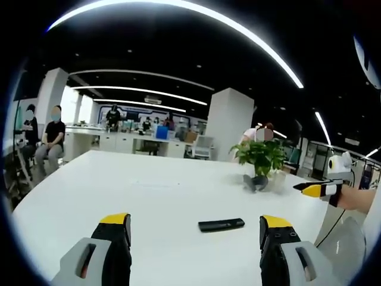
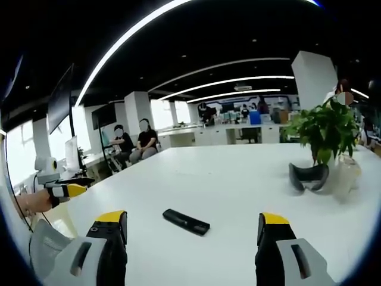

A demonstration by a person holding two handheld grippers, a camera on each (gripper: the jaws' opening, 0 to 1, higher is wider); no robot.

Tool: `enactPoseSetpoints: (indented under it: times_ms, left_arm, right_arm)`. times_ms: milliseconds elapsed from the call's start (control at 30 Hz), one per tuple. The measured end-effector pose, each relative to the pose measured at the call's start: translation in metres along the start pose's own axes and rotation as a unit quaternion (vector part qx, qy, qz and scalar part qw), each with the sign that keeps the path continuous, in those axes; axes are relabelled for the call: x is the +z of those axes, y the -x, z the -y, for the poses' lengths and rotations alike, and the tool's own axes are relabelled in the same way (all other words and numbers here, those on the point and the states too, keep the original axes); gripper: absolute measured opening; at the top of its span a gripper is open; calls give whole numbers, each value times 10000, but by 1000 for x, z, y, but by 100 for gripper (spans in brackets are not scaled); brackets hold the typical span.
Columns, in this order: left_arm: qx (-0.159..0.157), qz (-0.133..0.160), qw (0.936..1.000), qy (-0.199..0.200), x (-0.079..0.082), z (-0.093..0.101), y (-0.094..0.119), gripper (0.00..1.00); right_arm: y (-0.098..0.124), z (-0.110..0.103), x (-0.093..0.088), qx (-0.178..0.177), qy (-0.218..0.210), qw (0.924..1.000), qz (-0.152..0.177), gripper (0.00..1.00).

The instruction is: Press the specified remote control buttons in sequence, fully releasing each button before pressing the next.

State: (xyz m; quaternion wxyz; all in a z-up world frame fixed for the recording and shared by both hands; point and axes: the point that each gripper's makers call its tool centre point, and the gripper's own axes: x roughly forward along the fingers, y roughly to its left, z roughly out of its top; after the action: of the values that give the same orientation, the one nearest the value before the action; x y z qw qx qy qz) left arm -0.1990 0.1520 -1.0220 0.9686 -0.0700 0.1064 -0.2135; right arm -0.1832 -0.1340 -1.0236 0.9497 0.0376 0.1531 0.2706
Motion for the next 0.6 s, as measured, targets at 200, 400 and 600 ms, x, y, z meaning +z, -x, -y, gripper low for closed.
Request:
enactPoseSetpoints:
  times_ms: [200,400,600]
  left_arm:
    - [-11,-25,10000,-22,1,-1,-3,92]
    - [-34,-46,9999,-85,3,-2,-4,92]
    - [-50,-60,10000,-54,3,-1,-3,92]
  right_arm:
    - [-3,0,0,4,-13,10000,-7,90]
    - [-5,-1,-1,33,-14,10000,-20,90]
    - [-5,-4,0,68,-1,10000,-12,89]
